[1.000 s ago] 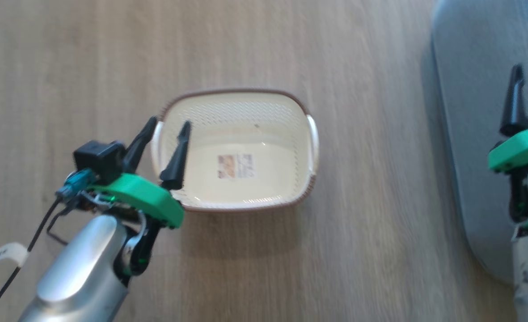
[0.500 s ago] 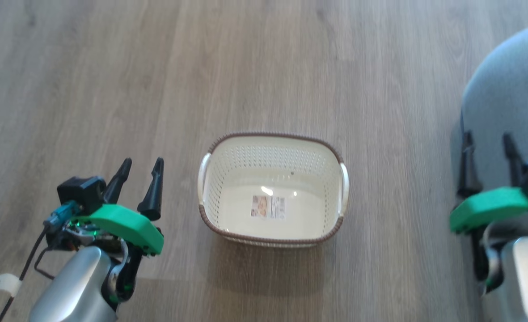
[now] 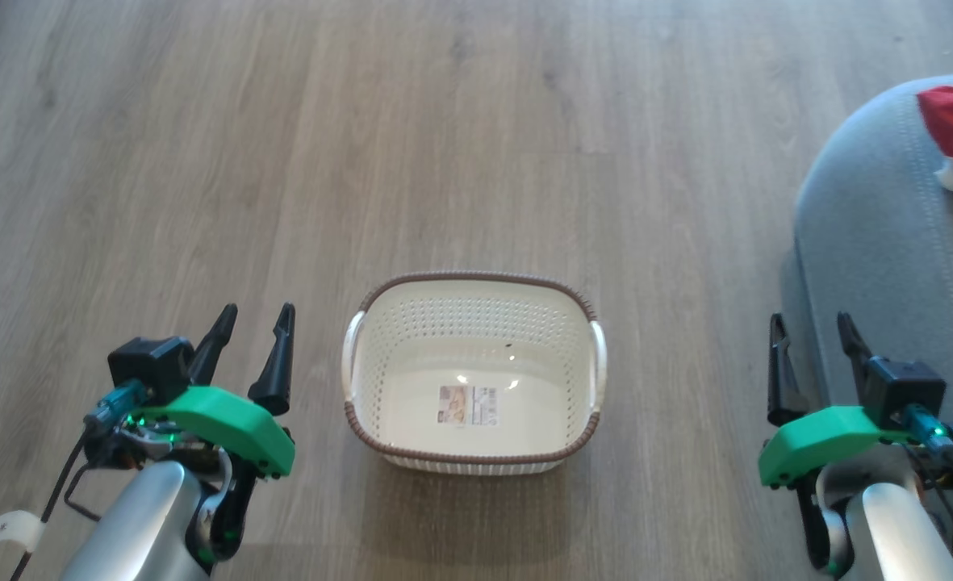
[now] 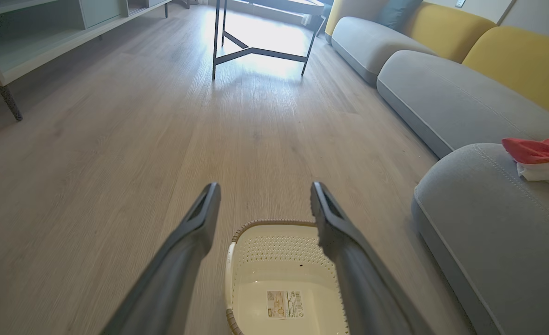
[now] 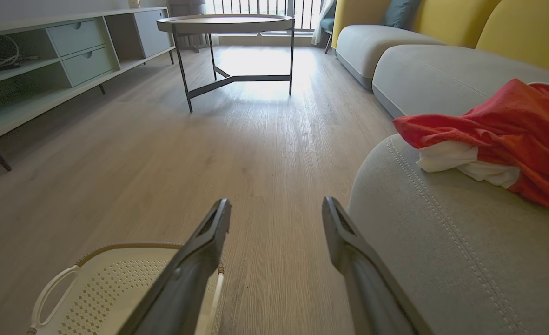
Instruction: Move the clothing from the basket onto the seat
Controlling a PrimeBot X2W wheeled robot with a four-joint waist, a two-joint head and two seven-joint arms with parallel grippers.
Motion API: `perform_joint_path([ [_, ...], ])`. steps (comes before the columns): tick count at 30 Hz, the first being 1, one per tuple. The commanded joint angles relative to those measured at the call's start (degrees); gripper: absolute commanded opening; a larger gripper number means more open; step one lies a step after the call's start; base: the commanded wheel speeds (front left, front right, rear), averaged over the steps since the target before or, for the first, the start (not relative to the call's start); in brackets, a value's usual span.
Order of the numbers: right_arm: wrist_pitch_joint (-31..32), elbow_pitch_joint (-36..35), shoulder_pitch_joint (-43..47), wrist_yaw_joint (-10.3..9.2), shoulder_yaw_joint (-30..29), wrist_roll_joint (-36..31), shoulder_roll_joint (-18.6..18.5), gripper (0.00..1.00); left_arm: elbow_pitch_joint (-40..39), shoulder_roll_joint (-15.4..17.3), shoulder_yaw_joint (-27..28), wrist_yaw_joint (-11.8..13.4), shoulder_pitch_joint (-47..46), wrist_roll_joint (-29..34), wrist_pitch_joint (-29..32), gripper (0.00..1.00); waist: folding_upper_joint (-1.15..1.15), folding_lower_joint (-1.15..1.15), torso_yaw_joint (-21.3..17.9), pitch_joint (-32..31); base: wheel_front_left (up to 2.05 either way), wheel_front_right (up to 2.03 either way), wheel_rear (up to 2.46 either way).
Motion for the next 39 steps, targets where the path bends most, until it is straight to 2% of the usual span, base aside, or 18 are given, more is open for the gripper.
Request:
perform_joint_path([
  [1,-0.7,-1.2,-0.1,0.4,1.9,-0.4,0.3,1.0,-1.1,1.0,2.7,-0.3,-1.4,0.6,-0.7,1.0,0.0,0.01,-1.3,-0.9,0.0,0.0,0.0],
  [12,-1.6,1.5,0.3,0.4,3.5,-0.8,0.3,1.0,2.0,0.8,3.2,-0.8,-0.2,0.8,-0.7,1.0,0.0,0.01,-4.1,-3.6,0.0,0.0,0.0],
  [33,-2.2,3.4,0.7,0.4,4.3,-1.9,0.4,1.0,4.0,-0.8,4.4,-2.5,0.3,2.9,-0.7,1.0,0.0,0.01,-3.2,-5.2,0.0,0.0,0.0],
  [34,-1.5,5.0,1.3,0.0,2.9,-1.4,0.4,0.0,5.4,-1.9,2.0,-2.5,2.3,2.5,0.0,0.0,0.0,0.01,-3.2,-5.2,0.0,0.0,0.0],
  [39,-1.0,7.9,2.1,0.01,2.9,-0.4,0.5,0.0,7.5,-2.9,1.9,-2.5,4.4,1.9,0.4,0.0,0.0,0.01,-3.2,-5.2,0.0,0.0,0.0],
])
